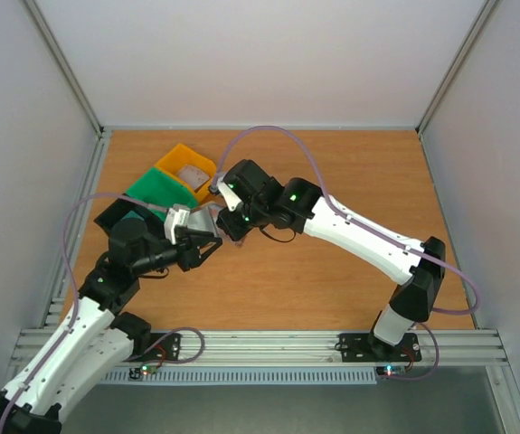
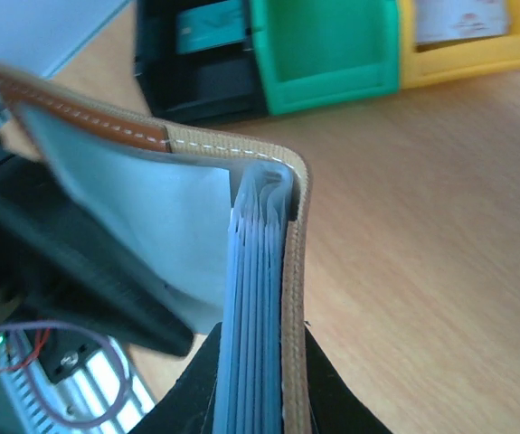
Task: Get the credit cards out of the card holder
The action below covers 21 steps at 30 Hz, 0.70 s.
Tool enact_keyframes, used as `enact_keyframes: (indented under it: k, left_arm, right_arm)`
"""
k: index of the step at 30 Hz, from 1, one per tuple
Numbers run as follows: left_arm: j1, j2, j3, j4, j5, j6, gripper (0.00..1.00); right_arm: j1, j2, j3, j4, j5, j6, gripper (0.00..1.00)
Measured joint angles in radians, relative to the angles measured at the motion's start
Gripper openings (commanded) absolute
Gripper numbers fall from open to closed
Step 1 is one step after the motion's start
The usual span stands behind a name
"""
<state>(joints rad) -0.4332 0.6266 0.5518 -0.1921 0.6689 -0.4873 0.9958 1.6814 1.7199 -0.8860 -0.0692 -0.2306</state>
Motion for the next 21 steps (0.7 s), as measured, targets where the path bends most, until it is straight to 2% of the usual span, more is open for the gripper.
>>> enact_keyframes:
  k: [8,13,21]
  left_arm:
    - [0.006,-0.087,0.024,-0.180,-0.049,0.129,0.40]
    - [0.011,-0.124,0.042,-0.171,0.012,0.164,0.32]
    - [0.016,-0.124,0.043,-0.134,0.106,0.161,0.34]
  right_arm:
    - [-0.028,-0.058,-0.101,0.060,-0.257,-0.111,0.01]
    - [-0.051,-0.095,-0.128,0.088,-0.418,-0.183,0.01]
    - [-0.085,-0.141,-0.186,0.117,-0.563,-0.262,0.01]
